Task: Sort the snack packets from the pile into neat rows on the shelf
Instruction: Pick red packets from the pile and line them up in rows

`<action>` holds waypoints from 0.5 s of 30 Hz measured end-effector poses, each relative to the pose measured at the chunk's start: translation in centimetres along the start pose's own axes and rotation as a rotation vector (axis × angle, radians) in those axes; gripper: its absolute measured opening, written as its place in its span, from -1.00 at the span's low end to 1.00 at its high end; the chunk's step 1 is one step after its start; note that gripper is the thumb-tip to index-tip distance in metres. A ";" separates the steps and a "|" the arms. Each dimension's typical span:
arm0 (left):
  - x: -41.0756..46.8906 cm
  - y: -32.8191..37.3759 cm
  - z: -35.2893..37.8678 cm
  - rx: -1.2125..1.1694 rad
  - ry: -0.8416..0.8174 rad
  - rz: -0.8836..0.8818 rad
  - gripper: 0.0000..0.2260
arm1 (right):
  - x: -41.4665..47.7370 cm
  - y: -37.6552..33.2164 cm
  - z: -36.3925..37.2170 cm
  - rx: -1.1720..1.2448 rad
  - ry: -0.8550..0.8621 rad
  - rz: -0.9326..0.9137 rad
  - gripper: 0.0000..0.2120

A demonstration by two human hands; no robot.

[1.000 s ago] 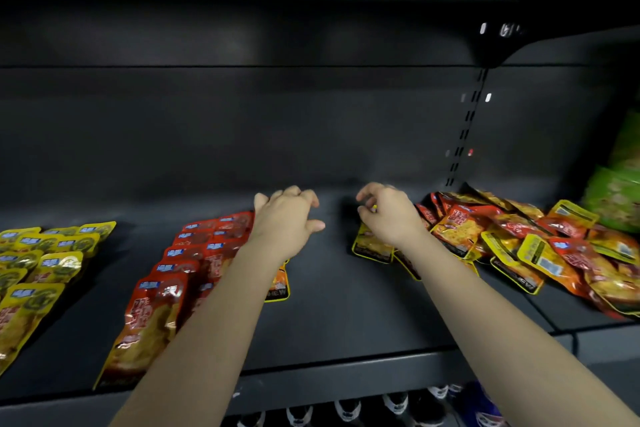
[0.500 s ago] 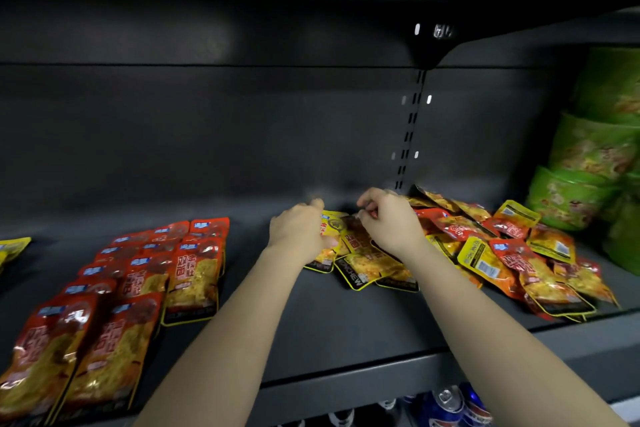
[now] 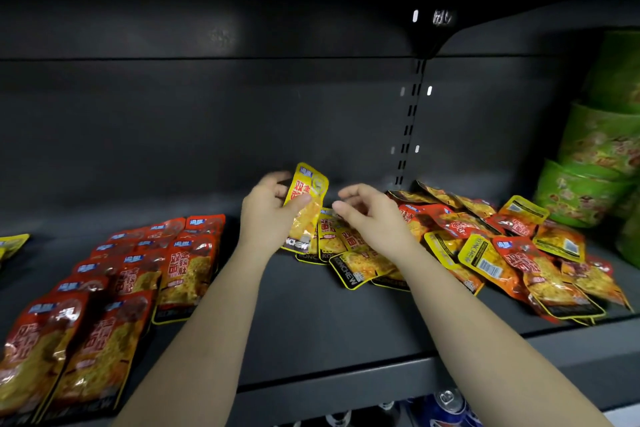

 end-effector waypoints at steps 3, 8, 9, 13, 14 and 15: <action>-0.3 0.7 0.5 -0.296 -0.027 -0.008 -0.82 | -0.4 -0.8 1.0 0.226 -0.135 -0.026 -0.65; -0.6 0.7 1.9 -0.184 -0.117 0.061 -0.90 | -0.4 -1.1 1.4 0.470 -0.163 -0.025 -0.69; -0.5 0.1 1.8 -0.080 -0.100 0.059 -0.88 | -0.3 -1.0 1.1 0.437 -0.122 -0.016 -0.70; -0.5 -2.5 2.1 0.614 -0.193 0.005 -0.81 | 0.0 0.5 0.2 0.269 0.008 0.052 -0.81; -0.8 -3.0 2.4 0.676 -0.249 -0.026 -0.73 | 0.0 0.7 0.0 0.240 0.020 0.058 -0.81; -0.9 -3.3 2.8 0.679 -0.300 -0.050 -0.65 | -0.1 0.8 -0.1 0.215 0.029 0.056 -0.81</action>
Point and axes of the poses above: each hand's wrist, its own x-axis towards the middle knuckle, its own z-axis out of the palm, y = z × x, the point moved 7 cm from there along x, towards the middle knuckle, and after that the axes turned 4 degrees about z, right-handed, at the moved point
